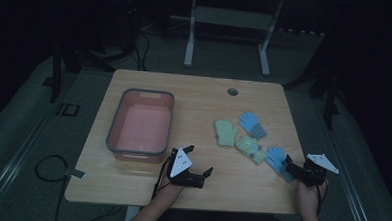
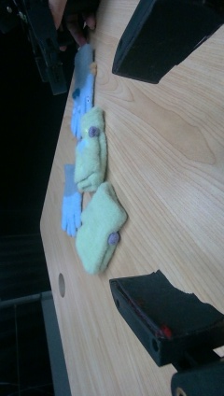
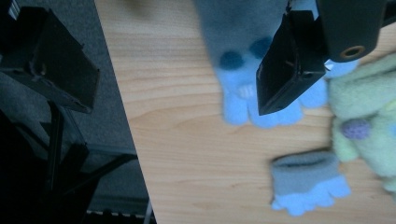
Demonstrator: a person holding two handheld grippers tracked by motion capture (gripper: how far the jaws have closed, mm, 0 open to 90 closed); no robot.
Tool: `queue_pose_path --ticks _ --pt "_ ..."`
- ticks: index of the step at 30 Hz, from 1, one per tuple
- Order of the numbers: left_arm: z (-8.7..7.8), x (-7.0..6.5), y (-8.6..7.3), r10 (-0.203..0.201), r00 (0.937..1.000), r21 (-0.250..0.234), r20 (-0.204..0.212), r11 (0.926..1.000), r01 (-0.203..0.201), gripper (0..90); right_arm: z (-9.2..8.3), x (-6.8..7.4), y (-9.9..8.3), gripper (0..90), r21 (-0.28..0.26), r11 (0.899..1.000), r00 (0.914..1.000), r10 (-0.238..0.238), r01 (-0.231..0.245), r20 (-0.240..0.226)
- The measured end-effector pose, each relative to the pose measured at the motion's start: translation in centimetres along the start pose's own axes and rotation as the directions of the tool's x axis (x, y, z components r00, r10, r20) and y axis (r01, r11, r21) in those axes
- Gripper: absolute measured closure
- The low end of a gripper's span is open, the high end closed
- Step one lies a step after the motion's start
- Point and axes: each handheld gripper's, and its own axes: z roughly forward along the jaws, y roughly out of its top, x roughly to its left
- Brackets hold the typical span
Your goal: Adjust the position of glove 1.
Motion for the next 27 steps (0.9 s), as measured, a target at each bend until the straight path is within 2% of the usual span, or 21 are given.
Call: queue_pose_path --ticks 2,8,16,18,21,22,27 --pt "0.0 0.0 0.0 0.003 1.0 0.001 -0.002 1.0 -0.003 1.8 0.2 0.0 0.0 13.7 0.02 1.0 0.9999 0.003 -0.003 0.011" --pt "0.0 -0.1 0.0 0.004 1.0 0.002 -0.004 1.0 -0.004 1.8 0.0 -0.2 0.1 13.7 0.014 1.0 0.9998 0.015 -0.015 0.011" --pt "0.0 -0.2 0.0 0.02 0.9998 0.004 -0.006 0.9998 -0.02 1.8 -0.7 -0.4 0.3 13.6 0.012 1.0 0.9998 -0.007 0.007 0.017" --pt "0.0 -0.2 0.0 0.022 0.9997 0.004 -0.007 0.9998 -0.022 1.8 -1.1 -0.5 0.8 13.6 0.006 1.0 1.0 0.009 -0.009 0.003" --pt "0.0 -0.2 0.0 0.022 0.9997 0.005 -0.007 0.9997 -0.022 1.8 -1.4 -0.5 1.2 13.5 -0.005 1.0 1.0 0.008 -0.008 -0.004" --pt "0.0 -0.2 0.0 0.022 0.9997 0.004 -0.007 0.9998 -0.022 1.8 -1.9 -0.4 1.8 13.5 -0.012 1.0 0.9995 0.018 -0.018 -0.025" --pt "0.0 -0.3 0.0 0.025 0.9997 0.006 -0.009 0.9997 -0.025 1.8 -2.4 -0.1 2.8 13.6 -0.024 1.0 0.9986 0.003 -0.004 -0.053"
